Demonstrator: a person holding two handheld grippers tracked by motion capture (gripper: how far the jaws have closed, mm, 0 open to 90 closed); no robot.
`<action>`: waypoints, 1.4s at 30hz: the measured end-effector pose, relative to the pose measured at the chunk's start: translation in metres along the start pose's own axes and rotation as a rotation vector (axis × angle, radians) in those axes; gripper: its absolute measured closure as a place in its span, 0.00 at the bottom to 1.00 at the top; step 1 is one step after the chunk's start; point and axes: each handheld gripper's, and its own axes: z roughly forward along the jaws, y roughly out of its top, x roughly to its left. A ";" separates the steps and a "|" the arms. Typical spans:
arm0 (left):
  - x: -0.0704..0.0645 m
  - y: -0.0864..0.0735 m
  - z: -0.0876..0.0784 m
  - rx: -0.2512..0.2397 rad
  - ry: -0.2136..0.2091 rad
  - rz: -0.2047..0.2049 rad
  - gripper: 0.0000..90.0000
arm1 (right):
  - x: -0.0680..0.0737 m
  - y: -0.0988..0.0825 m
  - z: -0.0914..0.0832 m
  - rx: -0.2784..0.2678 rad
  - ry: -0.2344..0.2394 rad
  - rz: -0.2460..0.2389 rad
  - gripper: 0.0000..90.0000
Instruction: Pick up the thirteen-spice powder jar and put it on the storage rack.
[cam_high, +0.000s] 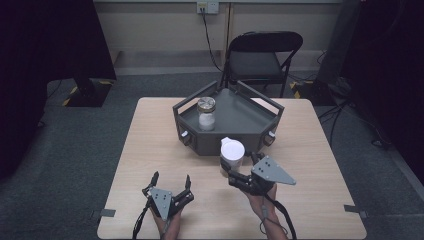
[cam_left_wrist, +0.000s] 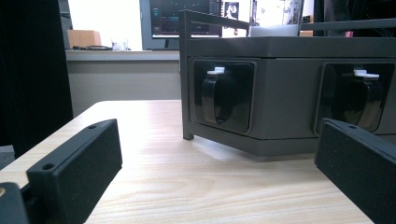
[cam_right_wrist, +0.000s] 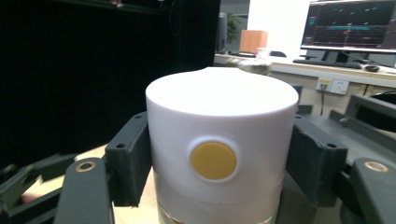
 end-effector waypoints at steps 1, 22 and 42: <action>0.000 0.000 0.000 0.000 0.000 0.000 0.00 | -0.003 0.002 0.001 -0.005 -0.005 0.009 0.33; 0.001 0.000 0.000 0.000 -0.004 0.000 0.00 | -0.015 0.040 0.042 -0.020 -0.204 0.073 0.33; 0.001 0.000 0.000 0.001 -0.005 0.001 0.00 | -0.025 0.060 0.109 0.014 -0.320 0.071 0.33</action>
